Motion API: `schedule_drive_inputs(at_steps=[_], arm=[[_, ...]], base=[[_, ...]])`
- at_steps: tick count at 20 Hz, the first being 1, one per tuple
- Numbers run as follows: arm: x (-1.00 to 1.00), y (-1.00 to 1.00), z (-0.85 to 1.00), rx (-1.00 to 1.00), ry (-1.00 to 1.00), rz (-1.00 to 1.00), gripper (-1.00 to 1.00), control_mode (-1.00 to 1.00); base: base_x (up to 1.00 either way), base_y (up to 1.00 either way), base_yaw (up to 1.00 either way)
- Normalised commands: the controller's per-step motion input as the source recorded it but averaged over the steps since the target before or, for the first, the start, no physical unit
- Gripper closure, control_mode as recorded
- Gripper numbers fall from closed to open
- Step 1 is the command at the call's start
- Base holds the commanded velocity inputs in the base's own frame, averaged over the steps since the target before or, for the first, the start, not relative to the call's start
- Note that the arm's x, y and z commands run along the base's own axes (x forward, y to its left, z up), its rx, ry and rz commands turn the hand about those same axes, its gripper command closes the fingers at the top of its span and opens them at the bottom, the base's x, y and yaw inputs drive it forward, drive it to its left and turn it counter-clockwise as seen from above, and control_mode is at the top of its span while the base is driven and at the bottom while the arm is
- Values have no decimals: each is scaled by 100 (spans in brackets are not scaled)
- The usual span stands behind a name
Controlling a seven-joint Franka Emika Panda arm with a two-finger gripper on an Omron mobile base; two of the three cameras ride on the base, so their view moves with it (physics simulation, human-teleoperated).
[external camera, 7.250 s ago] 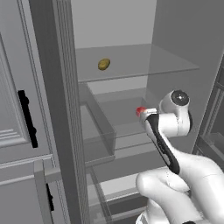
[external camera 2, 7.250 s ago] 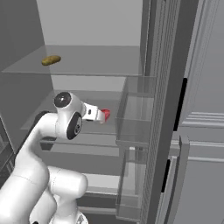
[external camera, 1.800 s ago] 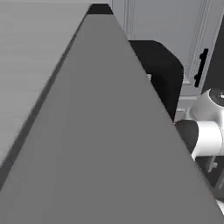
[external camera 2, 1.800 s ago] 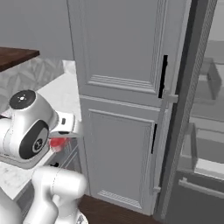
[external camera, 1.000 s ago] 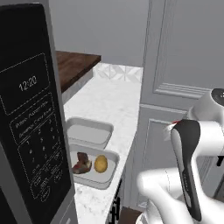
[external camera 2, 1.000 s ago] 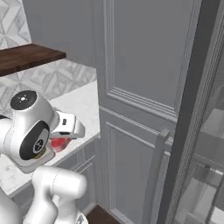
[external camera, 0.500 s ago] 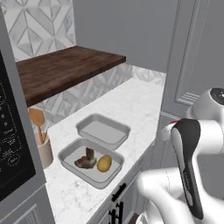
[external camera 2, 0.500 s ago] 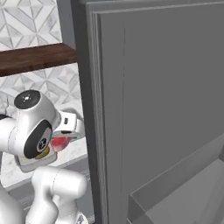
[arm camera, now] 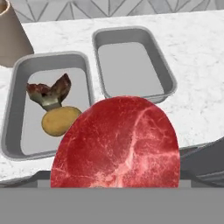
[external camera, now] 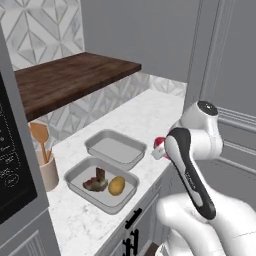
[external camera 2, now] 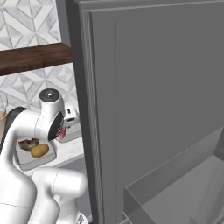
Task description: Place one potato and one steak in each tupperware on the nearby counter, to pack two identical lunches.
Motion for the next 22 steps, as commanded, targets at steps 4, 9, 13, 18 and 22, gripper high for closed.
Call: schedule_drive_inputs(at_steps=[4,9,13,18,22], arm=[[100,73,-41,-1,16,7,100,-100],[100,42,-18,0,15,0,100,-100],[100,28,-13,0,11,0,100,-100],[100,21,-24,0,10,0,100,-100],[84,21,-50,-6,0,0,100,-100]], base=[[0,0,0],[0,0,0],[0,0,0],[0,0,0],[0,0,0]])
